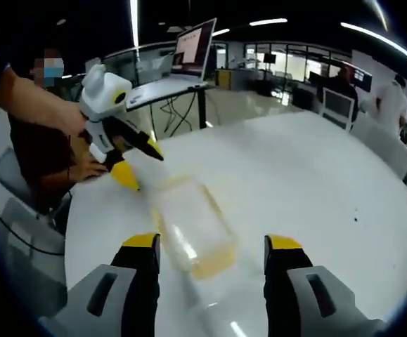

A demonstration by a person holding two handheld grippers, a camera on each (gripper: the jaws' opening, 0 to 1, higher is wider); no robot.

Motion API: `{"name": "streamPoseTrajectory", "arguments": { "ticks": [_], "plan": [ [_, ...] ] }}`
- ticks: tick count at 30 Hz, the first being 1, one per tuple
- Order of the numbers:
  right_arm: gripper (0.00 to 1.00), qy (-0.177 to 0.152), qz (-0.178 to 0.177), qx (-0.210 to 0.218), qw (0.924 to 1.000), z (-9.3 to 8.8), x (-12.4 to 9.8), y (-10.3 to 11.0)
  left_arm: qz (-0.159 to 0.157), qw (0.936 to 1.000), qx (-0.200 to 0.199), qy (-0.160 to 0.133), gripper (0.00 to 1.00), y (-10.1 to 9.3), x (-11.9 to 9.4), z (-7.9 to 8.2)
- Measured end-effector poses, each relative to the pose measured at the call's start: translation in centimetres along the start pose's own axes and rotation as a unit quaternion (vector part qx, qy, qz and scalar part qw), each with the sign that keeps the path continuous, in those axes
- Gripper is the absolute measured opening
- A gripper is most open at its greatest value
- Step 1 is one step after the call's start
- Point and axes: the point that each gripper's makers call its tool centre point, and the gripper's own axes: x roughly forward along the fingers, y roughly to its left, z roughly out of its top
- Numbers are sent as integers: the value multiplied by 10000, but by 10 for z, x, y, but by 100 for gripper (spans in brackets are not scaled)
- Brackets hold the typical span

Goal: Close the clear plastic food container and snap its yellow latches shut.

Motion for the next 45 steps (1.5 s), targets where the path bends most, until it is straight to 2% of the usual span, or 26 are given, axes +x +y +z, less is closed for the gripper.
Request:
{"name": "streamPoseTrajectory", "arguments": {
  "ticks": [3,7,9,13,14,15,20,21,22,24,25,26,28,32,34,36,37,42,43,45],
  "plan": [
    [57,88,155,11,9998,-2,8,-1,-30,9993,335,150,49,7,3,3],
    [57,288,325,-194,9989,-9,15,4,-325,9963,714,354,50,9,8,4],
    [57,348,394,-226,9984,-10,18,6,-507,9931,953,451,50,9,9,5],
    [58,476,538,-379,9967,-12,24,8,-579,9846,1440,801,50,15,9,4],
    [58,524,559,-405,9962,-14,26,8,-597,9837,1500,797,50,13,9,6],
    [58,623,583,-414,9955,-18,29,8,-698,9800,1656,860,50,6,9,7],
    [58,769,727,-516,9931,-23,35,13,-1010,9655,2142,1082,50,0,11,5],
    [59,804,742,-541,9925,-24,36,13,-1159,9590,2310,1166,50,-2,11,1],
    [59,827,749,-559,9922,-24,36,14,-1203,9562,2387,1191,50,-3,11,0],
    [59,930,795,-690,9901,-26,37,13,-1416,9397,2827,1303,50,-6,9,-5],
    [60,979,792,-725,9894,-27,38,13,-1505,9359,2908,1299,50,-8,9,-6],
    [60,1047,780,-784,9883,-28,40,9,-1479,9351,2937,1318,50,-7,9,-6],
    [60,1084,790,-848,9873,-29,41,7,-1398,9263,3226,1358,51,0,11,-7],
    [61,1169,864,-906,9852,-31,44,5,-1344,9226,3339,1385,51,7,15,-7],
    [62,1288,967,-1011,9818,-35,44,6,-1403,9215,3343,1394,51,8,16,-8],
    [64,1394,1019,-1129,9785,-39,46,7,-1487,9156,3463,1403,52,8,16,-11],
    [64,1408,1051,-1206,9770,-39,47,8,-1533,9104,3557,1452,52,8,15,-14],
    [64,1500,1124,-1445,9716,-42,52,13,-1596,8974,3774,1637,52,10,17,-26],
    [64,1515,1138,-1471,9708,-42,52,14,-1612,8922,3862,1698,52,10,18,-29],
    [64,1546,1159,-1485,9699,-43,52,15,-1631,8911,3872,1714,52,16,21,-30]
  ]
}}
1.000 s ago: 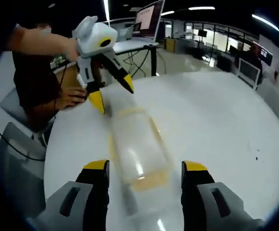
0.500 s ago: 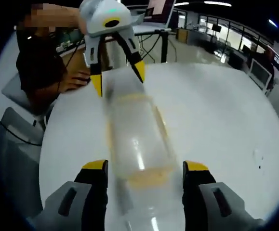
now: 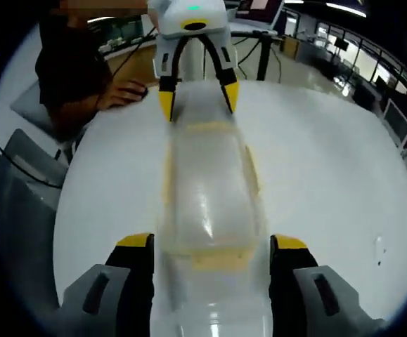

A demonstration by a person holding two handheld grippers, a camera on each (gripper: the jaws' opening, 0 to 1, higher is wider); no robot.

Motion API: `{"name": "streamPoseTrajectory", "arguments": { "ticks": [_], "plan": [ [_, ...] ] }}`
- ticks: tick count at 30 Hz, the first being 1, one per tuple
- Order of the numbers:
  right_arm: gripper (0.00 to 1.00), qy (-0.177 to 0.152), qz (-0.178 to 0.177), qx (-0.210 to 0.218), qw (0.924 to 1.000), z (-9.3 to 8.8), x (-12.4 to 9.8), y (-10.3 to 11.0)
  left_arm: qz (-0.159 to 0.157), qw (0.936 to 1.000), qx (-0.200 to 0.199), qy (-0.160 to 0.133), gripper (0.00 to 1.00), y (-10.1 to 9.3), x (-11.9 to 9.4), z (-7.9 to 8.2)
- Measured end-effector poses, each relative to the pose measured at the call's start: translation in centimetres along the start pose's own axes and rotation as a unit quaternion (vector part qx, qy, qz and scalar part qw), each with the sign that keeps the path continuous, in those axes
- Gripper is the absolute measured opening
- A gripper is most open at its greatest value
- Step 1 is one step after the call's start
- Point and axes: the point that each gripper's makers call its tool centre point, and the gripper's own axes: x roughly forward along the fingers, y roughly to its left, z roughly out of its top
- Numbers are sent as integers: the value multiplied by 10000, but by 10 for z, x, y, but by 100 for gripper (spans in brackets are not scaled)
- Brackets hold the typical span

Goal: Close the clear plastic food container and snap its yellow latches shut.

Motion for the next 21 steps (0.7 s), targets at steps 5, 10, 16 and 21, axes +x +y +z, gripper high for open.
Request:
{"name": "streamPoseTrajectory", "arguments": {
  "ticks": [5,10,16,21],
  "plan": [
    [65,74,-3,-145,9999,1,2,-1,-72,10000,42,29,54,2,4,0],
    [69,235,106,-116,9996,-6,2,-2,-102,9999,121,67,55,4,6,0],
    [73,402,207,-154,9989,-12,3,-1,-112,9998,119,96,58,12,10,-7],
    [74,645,172,-425,9969,-19,8,0,-123,9998,152,87,59,17,13,-10]
  ]
}}
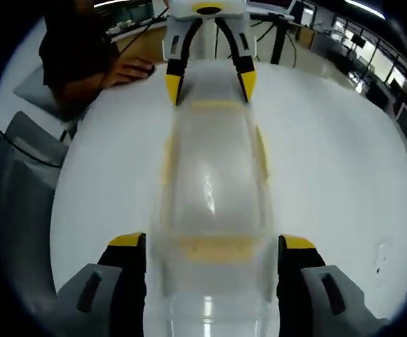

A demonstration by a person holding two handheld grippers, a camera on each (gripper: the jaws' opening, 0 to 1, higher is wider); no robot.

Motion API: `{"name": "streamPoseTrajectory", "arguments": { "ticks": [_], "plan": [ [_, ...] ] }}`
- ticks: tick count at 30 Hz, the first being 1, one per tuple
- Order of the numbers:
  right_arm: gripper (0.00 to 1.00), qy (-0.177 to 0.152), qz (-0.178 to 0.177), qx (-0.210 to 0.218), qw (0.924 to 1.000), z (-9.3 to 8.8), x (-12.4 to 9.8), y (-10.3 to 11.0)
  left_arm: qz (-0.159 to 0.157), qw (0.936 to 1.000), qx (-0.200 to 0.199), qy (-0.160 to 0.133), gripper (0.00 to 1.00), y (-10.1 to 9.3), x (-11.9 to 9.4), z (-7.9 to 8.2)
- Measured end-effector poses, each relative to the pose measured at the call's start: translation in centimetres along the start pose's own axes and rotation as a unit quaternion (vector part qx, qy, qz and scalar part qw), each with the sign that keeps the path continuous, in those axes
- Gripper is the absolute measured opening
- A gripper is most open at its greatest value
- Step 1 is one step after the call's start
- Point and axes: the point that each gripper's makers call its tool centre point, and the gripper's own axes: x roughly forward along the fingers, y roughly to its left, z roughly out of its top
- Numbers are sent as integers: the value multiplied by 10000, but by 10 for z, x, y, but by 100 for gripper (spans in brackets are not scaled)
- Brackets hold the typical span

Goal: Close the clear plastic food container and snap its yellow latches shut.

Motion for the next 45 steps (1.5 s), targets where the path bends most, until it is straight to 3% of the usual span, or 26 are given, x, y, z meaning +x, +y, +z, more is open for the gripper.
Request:
{"name": "streamPoseTrajectory", "arguments": {
  "ticks": [16,28,45],
  "plan": [
    [63,304,-26,-35,9995,-11,8,-5,-77,9999,-33,68,56,5,8,-14],
    [54,281,-12,-97,9996,-11,9,-8,-34,10000,-34,-53,50,4,13,-4],
    [46,322,-5,-129,9994,-12,8,-11,-52,9999,-19,-92,43,5,15,-1]
  ]
}}
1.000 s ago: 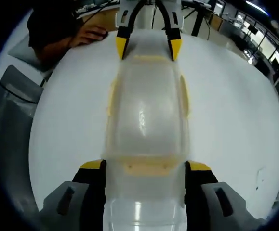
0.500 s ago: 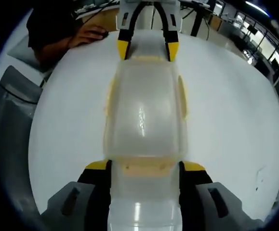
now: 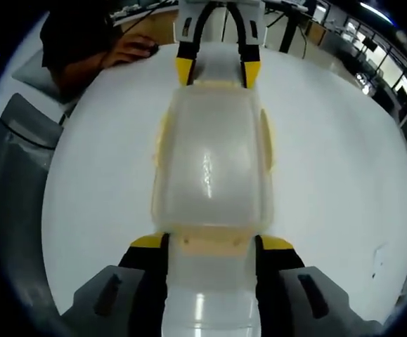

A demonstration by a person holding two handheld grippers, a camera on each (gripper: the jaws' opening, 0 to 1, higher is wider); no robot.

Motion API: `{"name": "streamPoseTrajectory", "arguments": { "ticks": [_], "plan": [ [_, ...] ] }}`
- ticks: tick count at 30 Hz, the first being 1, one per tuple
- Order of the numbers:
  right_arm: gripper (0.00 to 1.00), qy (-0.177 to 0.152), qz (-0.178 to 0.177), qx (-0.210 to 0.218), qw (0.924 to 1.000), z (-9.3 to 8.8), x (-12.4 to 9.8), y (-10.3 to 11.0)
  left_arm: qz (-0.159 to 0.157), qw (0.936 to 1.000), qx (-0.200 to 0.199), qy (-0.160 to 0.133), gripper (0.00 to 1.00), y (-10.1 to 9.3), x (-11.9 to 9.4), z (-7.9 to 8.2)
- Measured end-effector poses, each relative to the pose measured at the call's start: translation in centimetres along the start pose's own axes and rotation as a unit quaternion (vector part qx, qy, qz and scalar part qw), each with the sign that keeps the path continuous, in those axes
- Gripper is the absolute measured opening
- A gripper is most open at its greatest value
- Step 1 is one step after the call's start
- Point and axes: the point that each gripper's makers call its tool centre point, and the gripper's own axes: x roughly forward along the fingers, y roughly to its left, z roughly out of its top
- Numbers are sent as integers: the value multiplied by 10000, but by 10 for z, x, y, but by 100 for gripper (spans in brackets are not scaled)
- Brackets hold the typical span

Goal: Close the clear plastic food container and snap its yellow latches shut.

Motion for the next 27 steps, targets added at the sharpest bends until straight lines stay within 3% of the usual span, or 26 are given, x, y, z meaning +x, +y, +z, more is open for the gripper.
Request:
{"name": "streamPoseTrajectory", "arguments": {
  "ticks": [11,27],
  "plan": [
    [38,3,-9,-8,10000,0,0,-1,16,10000,-36,2,38,2,0,-1],
    [36,55,-77,-87,9999,0,-3,4,63,9999,-58,92,33,0,-2,-2]
  ]
}}
